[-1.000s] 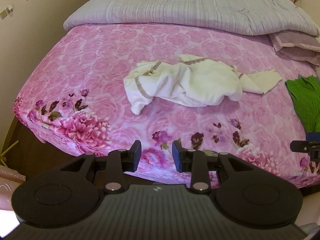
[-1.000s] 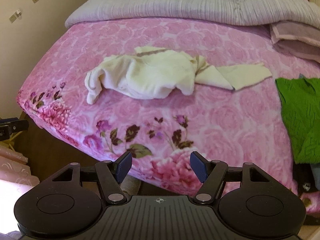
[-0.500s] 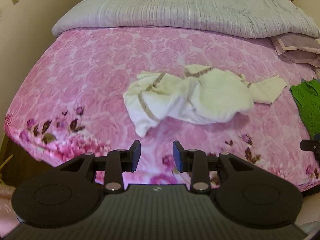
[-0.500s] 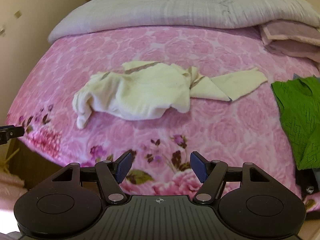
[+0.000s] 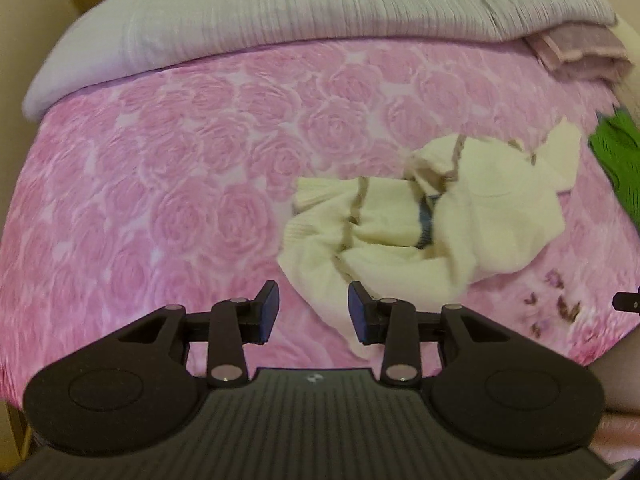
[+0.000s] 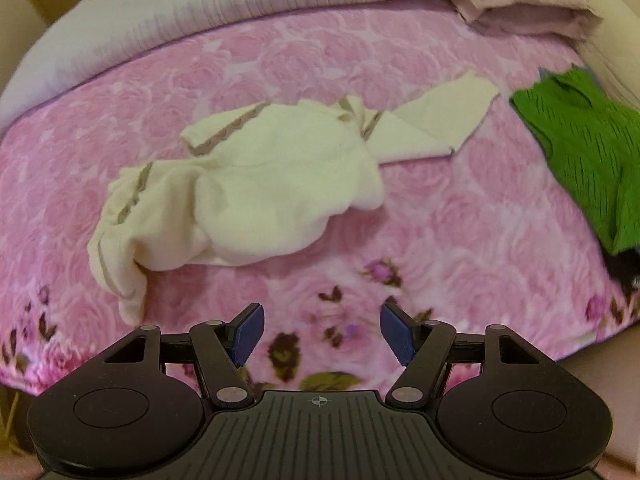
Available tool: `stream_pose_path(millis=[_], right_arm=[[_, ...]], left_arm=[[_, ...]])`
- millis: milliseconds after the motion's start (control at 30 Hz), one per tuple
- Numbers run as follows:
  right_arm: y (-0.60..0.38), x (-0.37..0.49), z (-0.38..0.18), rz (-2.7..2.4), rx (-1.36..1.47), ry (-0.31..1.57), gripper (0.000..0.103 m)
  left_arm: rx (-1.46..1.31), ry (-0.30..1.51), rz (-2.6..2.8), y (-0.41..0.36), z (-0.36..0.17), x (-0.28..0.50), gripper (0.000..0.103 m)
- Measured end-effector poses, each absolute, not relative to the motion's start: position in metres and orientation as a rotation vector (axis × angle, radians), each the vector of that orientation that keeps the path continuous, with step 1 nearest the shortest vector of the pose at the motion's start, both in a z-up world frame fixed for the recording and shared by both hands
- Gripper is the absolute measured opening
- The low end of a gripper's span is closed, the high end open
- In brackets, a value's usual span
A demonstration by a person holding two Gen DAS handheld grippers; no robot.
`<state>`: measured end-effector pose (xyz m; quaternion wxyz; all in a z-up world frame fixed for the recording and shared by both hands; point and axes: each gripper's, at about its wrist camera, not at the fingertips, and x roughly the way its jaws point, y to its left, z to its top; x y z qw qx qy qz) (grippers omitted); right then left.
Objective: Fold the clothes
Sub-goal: 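Move both open grippers toward the crumpled cream sweater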
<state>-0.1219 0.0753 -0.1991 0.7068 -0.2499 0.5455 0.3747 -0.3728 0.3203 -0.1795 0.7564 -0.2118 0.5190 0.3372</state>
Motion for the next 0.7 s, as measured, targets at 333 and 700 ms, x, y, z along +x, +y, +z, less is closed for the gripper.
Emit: stream_pose_path(millis=[333, 700], right_arm=[[0.146, -0.146, -0.242, 0.723, -0.651, 1.168, 0.068], [0.254, -0.138, -0.272, 0.850, -0.714, 1.061, 0.068]], left_arm=[[-0.538, 1.166, 0.621, 0.396, -0.248, -0.369, 0.033], [-0.586, 1.184, 0.622, 0.462, -0.278, -0.351, 0.033]])
